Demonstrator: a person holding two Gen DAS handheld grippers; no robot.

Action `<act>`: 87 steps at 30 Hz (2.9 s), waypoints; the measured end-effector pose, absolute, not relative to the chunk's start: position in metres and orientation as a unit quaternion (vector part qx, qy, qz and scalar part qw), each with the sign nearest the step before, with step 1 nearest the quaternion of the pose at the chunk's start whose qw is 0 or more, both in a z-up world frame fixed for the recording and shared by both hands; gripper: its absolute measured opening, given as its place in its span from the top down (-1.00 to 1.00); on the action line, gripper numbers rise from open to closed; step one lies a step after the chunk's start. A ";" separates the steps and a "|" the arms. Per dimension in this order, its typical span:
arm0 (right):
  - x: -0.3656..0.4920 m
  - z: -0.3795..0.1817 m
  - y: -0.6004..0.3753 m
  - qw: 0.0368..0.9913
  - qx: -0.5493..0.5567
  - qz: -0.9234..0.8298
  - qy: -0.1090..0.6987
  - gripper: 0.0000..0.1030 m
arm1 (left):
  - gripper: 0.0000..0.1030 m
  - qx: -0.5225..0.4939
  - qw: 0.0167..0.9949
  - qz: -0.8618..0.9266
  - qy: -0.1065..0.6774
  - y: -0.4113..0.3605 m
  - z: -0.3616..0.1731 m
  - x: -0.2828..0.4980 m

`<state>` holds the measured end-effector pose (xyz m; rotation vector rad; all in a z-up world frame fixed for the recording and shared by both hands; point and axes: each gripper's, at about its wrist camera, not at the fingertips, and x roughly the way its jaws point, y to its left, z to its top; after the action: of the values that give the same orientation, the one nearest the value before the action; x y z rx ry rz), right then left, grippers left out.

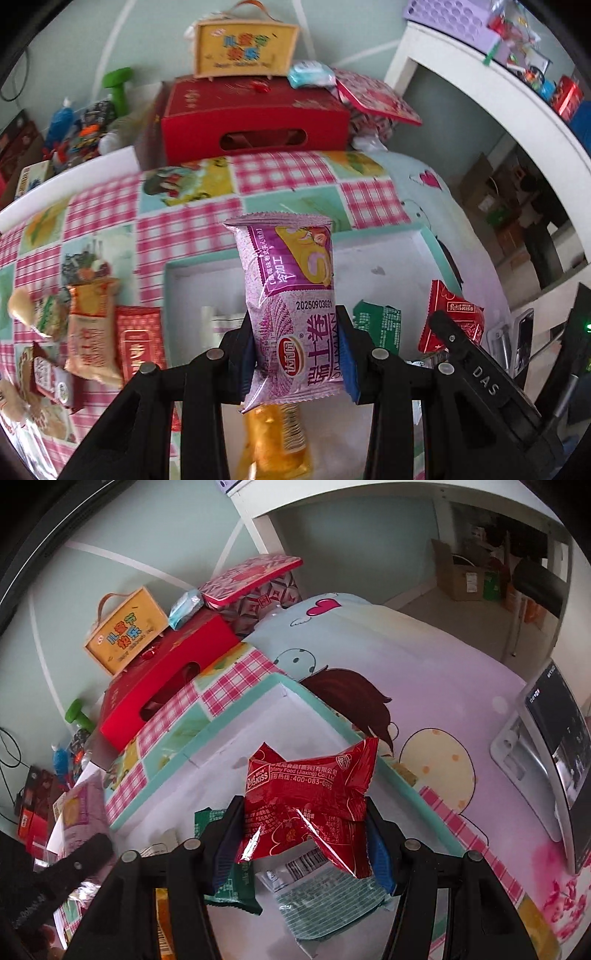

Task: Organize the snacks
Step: 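Carry pink roll packet with left tool while right tool carries red candy to tray, then open left tool releasing pink packet in tray while right tool releases red candy, then withdraw both tools from the tray back over the snack pile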

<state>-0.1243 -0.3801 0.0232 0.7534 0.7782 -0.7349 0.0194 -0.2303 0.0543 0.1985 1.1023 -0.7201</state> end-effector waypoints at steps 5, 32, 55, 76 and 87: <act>-0.123 0.025 -0.378 0.798 0.342 -0.339 0.362 -0.23 | 0.23 0.100 0.779 -0.341 0.517 -0.245 0.044 0.016; -0.119 0.037 -0.369 0.798 0.290 -0.348 0.398 -1.00 | -0.70 0.122 0.827 -0.223 0.501 -0.213 0.044 0.034; -0.097 0.063 -0.302 0.830 0.207 -0.293 0.427 -1.00 | -0.89 0.084 0.853 -0.129 0.499 -0.111 0.056 0.034; -0.079 0.095 -0.172 0.878 0.108 -0.190 0.427 -1.00 | -0.89 0.056 0.869 -0.061 0.488 0.017 0.060 0.008; -0.066 0.074 -0.158 0.870 0.112 -0.172 0.448 -1.00 | -0.89 0.036 0.859 -0.062 0.506 0.043 0.052 0.019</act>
<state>-0.0656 -0.1576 0.0741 0.2352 0.9361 -0.3606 0.0192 0.0427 0.0523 0.0760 1.0627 -0.1302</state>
